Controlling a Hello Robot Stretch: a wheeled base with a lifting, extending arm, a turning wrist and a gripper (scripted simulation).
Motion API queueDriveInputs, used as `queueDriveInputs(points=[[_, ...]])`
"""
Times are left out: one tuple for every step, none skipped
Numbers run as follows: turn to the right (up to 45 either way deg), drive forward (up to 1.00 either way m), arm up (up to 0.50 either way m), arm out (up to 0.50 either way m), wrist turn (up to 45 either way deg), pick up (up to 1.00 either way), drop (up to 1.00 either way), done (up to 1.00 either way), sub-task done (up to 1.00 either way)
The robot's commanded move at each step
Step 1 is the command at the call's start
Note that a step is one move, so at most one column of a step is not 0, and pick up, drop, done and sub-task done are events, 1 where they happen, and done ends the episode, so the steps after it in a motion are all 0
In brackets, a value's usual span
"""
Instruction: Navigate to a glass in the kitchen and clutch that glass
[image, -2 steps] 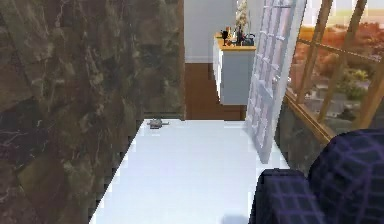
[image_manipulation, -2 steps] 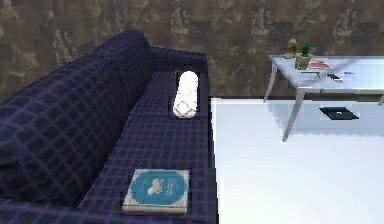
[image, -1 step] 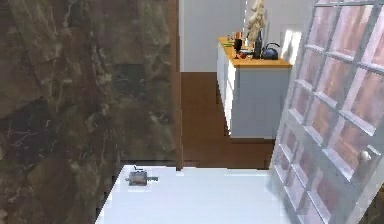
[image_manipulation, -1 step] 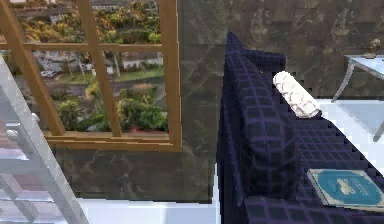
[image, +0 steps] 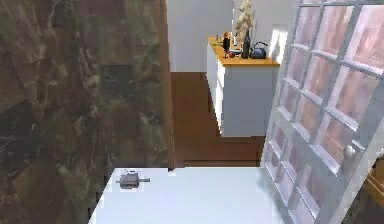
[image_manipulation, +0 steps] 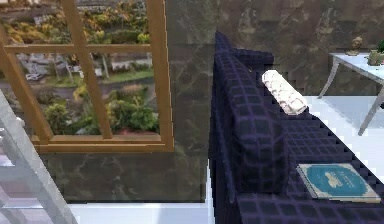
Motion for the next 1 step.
queueDriveInputs(points=[[0.0,1.0,0.0,0.0,0.0,0.0,0.0,0.0,0.0]])
